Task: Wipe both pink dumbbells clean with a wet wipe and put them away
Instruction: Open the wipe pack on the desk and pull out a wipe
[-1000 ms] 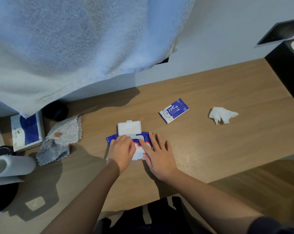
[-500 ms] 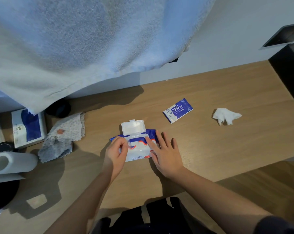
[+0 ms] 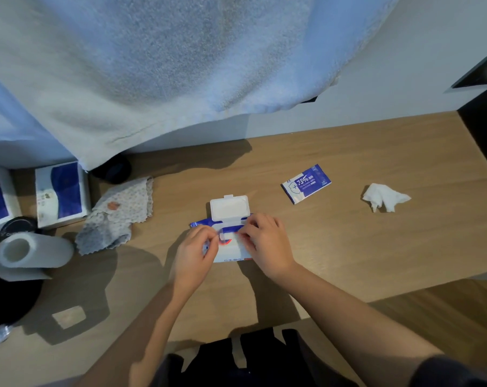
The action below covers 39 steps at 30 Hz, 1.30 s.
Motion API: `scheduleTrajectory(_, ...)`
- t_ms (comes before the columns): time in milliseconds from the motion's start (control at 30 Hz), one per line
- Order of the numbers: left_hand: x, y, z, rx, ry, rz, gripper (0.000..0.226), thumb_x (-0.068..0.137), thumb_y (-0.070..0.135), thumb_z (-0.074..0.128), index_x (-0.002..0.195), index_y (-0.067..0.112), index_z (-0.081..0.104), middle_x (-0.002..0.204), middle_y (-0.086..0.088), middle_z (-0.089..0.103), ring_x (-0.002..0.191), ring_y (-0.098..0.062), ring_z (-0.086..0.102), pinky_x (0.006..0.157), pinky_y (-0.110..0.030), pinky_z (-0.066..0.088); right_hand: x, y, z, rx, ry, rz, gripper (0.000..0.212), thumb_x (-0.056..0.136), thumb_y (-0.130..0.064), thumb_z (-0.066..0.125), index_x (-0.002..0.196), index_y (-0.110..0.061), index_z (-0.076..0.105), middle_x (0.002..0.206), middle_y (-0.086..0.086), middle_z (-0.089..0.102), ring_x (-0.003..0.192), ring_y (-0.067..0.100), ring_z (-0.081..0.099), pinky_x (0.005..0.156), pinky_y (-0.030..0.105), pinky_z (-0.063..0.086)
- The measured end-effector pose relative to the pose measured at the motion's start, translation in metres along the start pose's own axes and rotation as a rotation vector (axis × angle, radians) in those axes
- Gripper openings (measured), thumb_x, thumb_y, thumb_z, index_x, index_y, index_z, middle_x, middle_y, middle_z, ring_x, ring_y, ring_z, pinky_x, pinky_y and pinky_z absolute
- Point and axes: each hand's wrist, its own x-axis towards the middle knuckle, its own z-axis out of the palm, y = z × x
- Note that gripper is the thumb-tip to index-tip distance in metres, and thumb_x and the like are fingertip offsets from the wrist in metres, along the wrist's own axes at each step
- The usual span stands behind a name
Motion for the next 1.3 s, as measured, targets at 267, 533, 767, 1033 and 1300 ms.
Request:
scheduleTrajectory(267, 0.000, 0.000, -0.002, 0.023, 0.011, -0.044, 0.004, 0.090, 0.009, 0.068, 0.086, 0.011, 0.070, 0.089, 0.007, 0.068, 0.083, -0.002, 0.056, 0.069, -0.002, 0.039, 0.018, -0.013, 0.007, -0.063, -0.055, -0.044, 0.005, 0.080, -0.019, 0.073, 0.075, -0.019, 0.074, 0.081, 0.000, 0.059, 0.077, 0.022, 0.062, 0.071, 0.032, 0.037)
scheduleTrajectory(533, -0.002, 0.004, -0.002, -0.056, 0.071, -0.130, 0.009, 0.086, 0.004, 0.070, 0.079, 0.009, 0.070, 0.093, 0.004, 0.071, 0.085, 0.000, 0.058, 0.074, 0.001, 0.040, 0.022, -0.021, 0.006, -0.273, -0.149, -0.140, 0.015, 0.066, -0.023, 0.088, 0.068, -0.022, 0.073, 0.074, -0.003, 0.057, 0.066, 0.018, 0.059, 0.063, 0.028, 0.040)
scheduleTrajectory(767, -0.003, 0.001, -0.002, -0.077, 0.053, -0.149, 0.010, 0.087, 0.005, 0.070, 0.078, 0.008, 0.070, 0.095, 0.004, 0.072, 0.089, -0.005, 0.063, 0.074, 0.000, 0.040, 0.020, -0.020, 0.011, -0.314, -0.149, -0.140, 0.027, 0.058, -0.017, 0.092, 0.071, -0.017, 0.068, 0.077, 0.000, 0.059, 0.065, 0.019, 0.060, 0.069, 0.028, 0.026)
scheduleTrajectory(1033, -0.003, -0.003, -0.001, -0.072, 0.030, -0.146, 0.006, 0.089, 0.010, 0.069, 0.084, 0.010, 0.071, 0.098, 0.006, 0.072, 0.089, 0.005, 0.059, 0.073, -0.001, 0.041, 0.021, -0.017, 0.007, -0.073, -0.223, -0.021, 0.014, 0.081, -0.003, 0.070, 0.092, -0.012, 0.066, 0.100, 0.006, 0.060, 0.092, 0.026, 0.060, 0.078, 0.035, 0.037)
scheduleTrajectory(1300, -0.006, 0.000, -0.002, -0.083, 0.017, -0.113, 0.006, 0.088, 0.008, 0.069, 0.084, 0.011, 0.072, 0.096, 0.005, 0.071, 0.088, 0.008, 0.058, 0.074, 0.000, 0.040, 0.024, -0.009, 0.001, 0.049, -0.312, 0.004, 0.011, 0.098, -0.015, 0.053, 0.100, -0.013, 0.063, 0.108, 0.001, 0.057, 0.102, 0.019, 0.055, 0.090, 0.033, 0.034)
